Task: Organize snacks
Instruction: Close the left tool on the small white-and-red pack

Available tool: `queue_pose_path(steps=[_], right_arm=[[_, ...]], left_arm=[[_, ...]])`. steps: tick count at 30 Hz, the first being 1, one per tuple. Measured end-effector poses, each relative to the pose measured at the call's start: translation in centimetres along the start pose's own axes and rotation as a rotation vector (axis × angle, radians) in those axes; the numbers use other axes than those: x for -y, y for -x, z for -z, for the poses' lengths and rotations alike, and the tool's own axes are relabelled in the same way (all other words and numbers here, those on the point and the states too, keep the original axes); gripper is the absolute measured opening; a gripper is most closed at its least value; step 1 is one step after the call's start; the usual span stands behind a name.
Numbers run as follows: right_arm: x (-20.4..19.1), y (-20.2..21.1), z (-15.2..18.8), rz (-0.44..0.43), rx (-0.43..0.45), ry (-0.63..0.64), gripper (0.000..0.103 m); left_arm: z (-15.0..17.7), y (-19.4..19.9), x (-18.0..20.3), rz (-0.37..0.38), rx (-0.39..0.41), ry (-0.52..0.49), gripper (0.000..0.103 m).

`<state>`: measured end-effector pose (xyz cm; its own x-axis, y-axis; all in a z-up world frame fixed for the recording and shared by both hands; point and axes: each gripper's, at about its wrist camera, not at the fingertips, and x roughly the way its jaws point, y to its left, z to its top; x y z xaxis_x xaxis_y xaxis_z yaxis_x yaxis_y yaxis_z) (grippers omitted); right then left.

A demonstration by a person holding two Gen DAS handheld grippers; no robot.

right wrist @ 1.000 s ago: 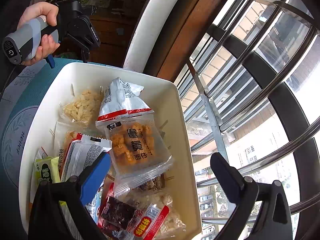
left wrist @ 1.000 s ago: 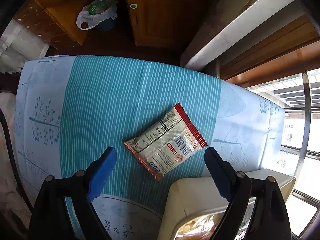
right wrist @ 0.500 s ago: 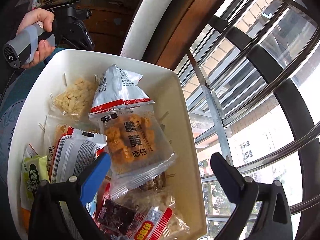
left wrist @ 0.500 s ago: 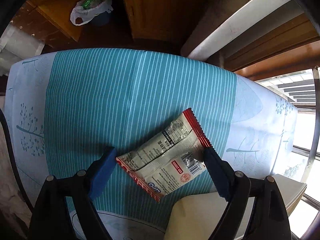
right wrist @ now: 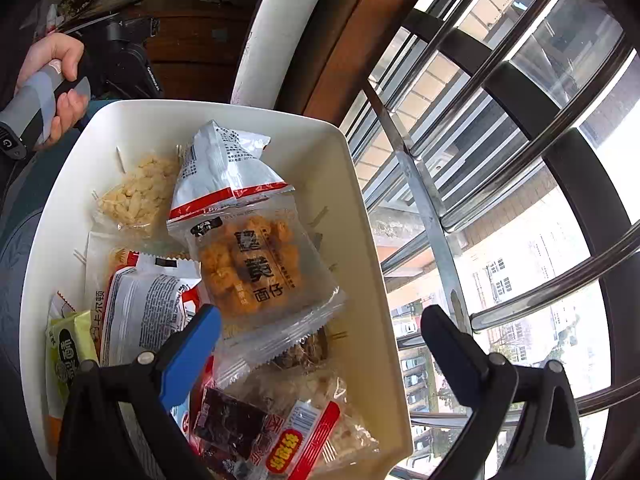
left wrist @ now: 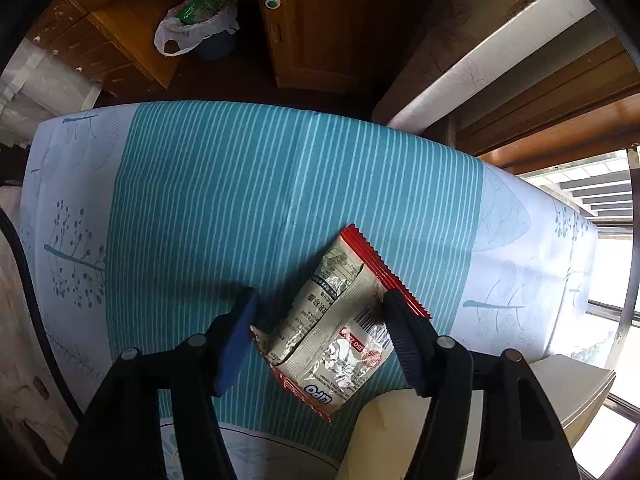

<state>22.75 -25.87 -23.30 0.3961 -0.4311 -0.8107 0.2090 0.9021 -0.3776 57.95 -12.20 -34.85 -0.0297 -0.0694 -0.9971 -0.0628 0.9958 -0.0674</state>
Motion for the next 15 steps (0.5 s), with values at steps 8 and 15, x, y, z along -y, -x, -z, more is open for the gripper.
queue_pose_path(steps=[8,15], right_arm=[[1.1,0.2,0.0,-0.008,-0.018,-0.032,0.101],[1.7,1.3,-0.4,-0.009,0.003,-0.042,0.101]], left_arm=[[1.0,0.4,-1.5,0.027,-0.005,0.016,0.041],[2.1,1.4,-2.6,0.016,-0.007,0.006,0.015]])
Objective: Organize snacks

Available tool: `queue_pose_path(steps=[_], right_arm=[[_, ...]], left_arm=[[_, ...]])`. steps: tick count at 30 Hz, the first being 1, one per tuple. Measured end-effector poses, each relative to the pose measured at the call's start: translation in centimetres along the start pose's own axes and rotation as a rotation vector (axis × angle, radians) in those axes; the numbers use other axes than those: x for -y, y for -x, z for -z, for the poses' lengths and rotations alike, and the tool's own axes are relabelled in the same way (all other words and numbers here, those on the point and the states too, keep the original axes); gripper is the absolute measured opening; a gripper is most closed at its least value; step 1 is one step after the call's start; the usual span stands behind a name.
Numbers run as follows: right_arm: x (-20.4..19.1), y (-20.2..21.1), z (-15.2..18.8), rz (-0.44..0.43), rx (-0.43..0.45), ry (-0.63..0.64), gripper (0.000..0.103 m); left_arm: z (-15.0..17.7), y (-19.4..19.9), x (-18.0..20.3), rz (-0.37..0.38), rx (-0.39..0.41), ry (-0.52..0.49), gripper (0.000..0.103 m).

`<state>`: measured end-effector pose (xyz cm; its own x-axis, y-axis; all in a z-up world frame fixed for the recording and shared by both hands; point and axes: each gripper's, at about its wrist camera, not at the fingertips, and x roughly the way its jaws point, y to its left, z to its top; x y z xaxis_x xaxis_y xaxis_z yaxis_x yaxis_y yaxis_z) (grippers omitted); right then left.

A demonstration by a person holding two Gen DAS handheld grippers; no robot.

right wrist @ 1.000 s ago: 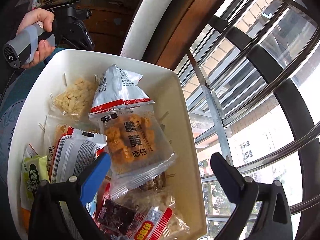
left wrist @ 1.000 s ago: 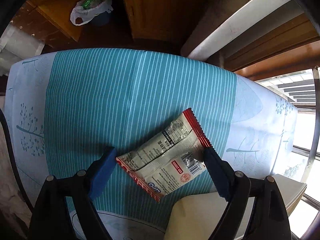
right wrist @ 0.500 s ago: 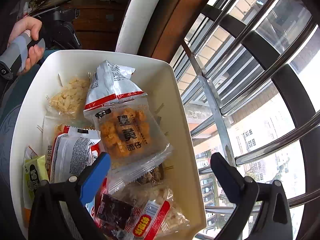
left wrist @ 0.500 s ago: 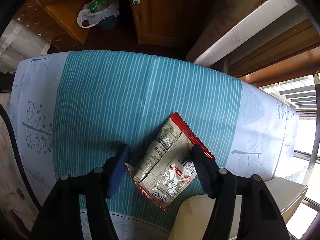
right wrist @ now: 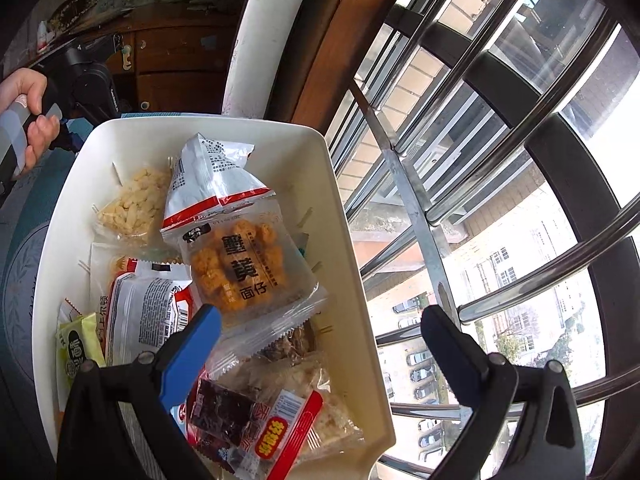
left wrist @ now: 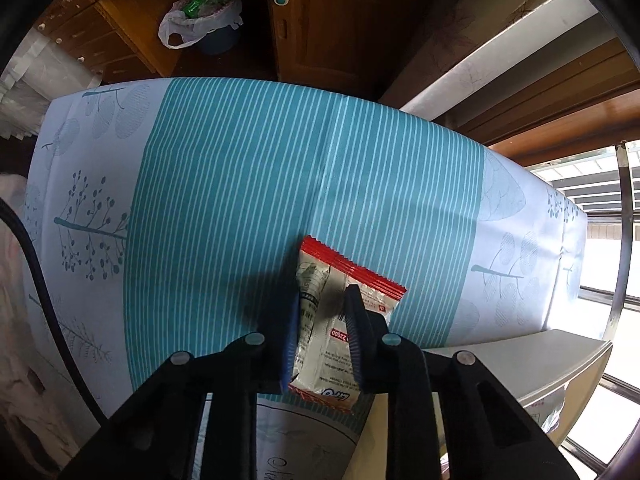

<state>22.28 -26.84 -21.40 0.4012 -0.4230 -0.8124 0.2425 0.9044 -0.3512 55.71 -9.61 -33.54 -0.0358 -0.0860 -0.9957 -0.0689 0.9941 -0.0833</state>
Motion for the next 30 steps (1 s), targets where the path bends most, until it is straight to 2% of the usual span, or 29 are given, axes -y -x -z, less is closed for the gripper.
queue_pose_path(steps=[9,20,25,30], right_arm=[[0.9,1.8,-0.8,-0.012,0.035,-0.017,0.101],[1.6,3.5,-1.2,-0.032,0.054,-0.049,0.101],[2.0,4.9,-1.2,-0.041,0.078,-0.06,0.101],[2.7,5.8,-0.7,-0.066,0.084,-0.064,0.101]], left_arm=[[3.6,1.4,-2.7,-0.053,-0.014,-0.025,0.008],[9.9,5.0,-6.0,-0.068,-0.014,-0.081,0.007],[13.6,7.8,-7.0,-0.067,0.005,-0.093,0.007],[14.8,9.6,-7.3,-0.052,0.086,-0.154,0.007]])
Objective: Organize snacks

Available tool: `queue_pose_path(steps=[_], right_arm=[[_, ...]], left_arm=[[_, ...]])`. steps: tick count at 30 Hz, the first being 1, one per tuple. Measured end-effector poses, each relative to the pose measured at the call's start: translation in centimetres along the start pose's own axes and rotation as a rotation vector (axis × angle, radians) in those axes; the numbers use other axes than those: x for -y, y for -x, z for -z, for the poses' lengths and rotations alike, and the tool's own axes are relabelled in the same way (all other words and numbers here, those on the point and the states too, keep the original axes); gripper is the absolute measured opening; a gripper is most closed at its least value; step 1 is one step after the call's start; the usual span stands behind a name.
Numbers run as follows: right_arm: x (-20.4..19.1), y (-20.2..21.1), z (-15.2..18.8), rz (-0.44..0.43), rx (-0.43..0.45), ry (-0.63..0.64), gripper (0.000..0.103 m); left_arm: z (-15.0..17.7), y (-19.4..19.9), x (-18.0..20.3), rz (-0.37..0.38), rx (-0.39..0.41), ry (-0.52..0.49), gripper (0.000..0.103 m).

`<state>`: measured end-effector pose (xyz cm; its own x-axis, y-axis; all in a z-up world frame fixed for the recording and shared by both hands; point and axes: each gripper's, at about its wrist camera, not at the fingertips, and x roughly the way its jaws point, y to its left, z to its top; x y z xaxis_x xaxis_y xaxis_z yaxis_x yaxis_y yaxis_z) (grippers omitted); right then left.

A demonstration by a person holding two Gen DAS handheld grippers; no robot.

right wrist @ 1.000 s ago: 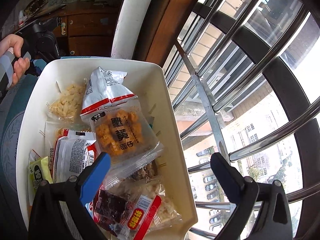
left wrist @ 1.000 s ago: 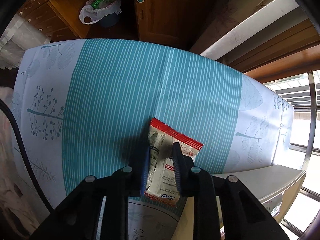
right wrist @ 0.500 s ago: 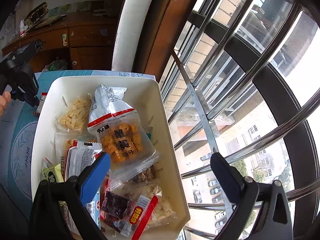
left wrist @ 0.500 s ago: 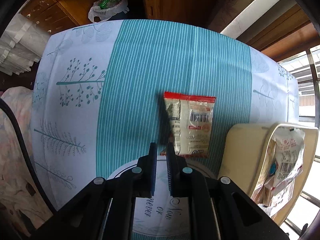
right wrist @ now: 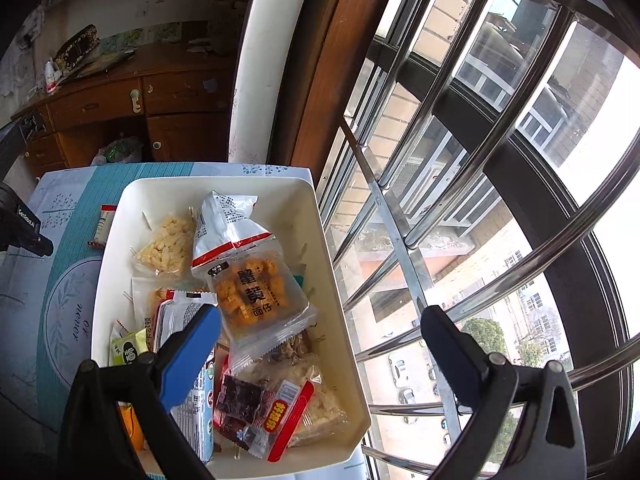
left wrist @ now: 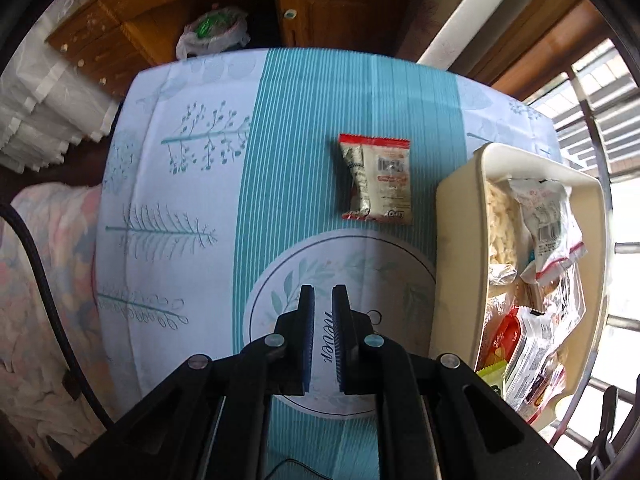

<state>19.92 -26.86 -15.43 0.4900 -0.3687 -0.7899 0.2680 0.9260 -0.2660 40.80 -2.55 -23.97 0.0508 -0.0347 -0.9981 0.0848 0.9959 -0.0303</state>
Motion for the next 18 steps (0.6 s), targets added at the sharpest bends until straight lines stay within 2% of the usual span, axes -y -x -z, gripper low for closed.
queue_pose_path(steps=[4,7,9,10,12,18], right_arm=[[0.6,0.0,0.7,-0.013,-0.019,0.004,0.101],[0.9,-0.1,1.1,0.003,-0.029,0.004,0.101],[1.2,-0.3,1.4,0.031,-0.039,-0.004,0.101],[1.3,-0.5,1.5,0.04,-0.047,-0.012,0.101],[1.5,-0.7,1.8,0.057,-0.063,-0.038,0.101],[1.1,-1.7,2.6,0.084,-0.113,-0.072,0.101]], left_arm=[[-1.0,0.6,1.5,0.046,0.103,-0.079,0.015],[-2.2,0.3,3.0,0.017,0.17,-0.151,0.036],[-2.8,-0.1,4.0,-0.024,0.226,-0.211,0.059],[-3.0,-0.4,4.5,-0.042,0.247,-0.237,0.064],[-3.5,-1.4,5.0,-0.048,0.271,-0.279,0.068],[-5.2,-4.6,5.6,0.02,0.255,-0.361,0.069]])
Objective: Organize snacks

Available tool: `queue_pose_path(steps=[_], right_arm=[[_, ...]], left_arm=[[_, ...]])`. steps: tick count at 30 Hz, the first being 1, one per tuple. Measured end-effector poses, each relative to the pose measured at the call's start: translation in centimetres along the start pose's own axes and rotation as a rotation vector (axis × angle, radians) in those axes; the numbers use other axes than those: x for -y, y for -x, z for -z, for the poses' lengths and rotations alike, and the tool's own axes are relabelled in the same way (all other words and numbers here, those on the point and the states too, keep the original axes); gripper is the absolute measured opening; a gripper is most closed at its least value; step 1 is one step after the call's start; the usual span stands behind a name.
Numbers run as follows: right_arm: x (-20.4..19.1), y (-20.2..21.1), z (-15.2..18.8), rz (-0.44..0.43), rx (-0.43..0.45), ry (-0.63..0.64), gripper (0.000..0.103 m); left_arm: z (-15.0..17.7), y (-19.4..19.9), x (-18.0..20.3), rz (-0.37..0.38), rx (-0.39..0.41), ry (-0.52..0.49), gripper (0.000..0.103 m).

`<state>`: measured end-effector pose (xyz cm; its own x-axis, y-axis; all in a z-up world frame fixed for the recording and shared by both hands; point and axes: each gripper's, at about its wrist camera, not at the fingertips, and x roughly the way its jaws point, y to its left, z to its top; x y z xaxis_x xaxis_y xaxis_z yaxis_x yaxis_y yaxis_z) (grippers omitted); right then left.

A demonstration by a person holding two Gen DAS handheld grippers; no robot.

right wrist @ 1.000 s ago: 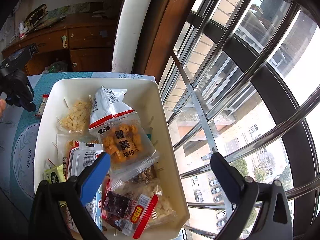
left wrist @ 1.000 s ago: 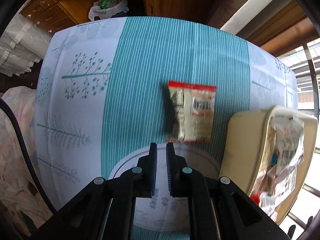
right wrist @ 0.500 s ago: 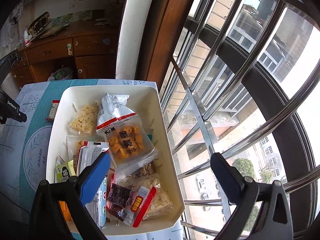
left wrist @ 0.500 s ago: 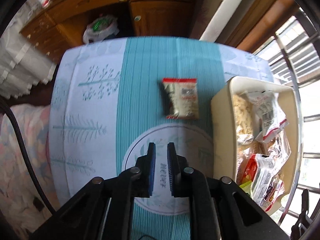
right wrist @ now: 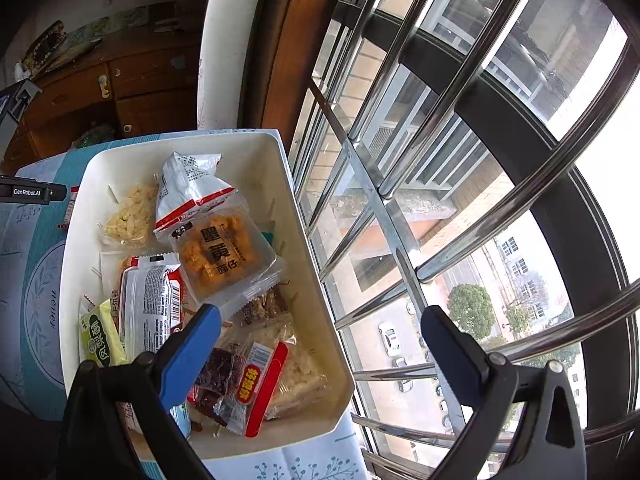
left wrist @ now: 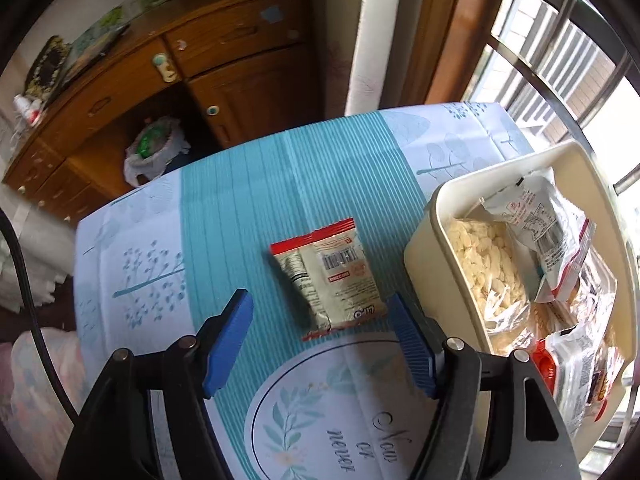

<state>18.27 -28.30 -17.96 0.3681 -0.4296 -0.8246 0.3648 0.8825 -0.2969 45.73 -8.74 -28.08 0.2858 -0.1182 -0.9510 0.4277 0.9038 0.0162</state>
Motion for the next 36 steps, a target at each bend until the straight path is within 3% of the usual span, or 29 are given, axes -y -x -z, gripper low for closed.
queue_pose_path(steps=[11,36], right_arm=[[-0.7,-1.7,0.9,0.066,-0.066,-0.003,0.102],[0.2,-4.1,0.6,0.09,-0.12,-0.023,0.102]], left_arm=[[-0.2,-5.2,0.5,0.036,-0.005,-0.138,0.069],[-1.5,-8.9,-0.5,0.071,-0.074,-0.153,0.082]])
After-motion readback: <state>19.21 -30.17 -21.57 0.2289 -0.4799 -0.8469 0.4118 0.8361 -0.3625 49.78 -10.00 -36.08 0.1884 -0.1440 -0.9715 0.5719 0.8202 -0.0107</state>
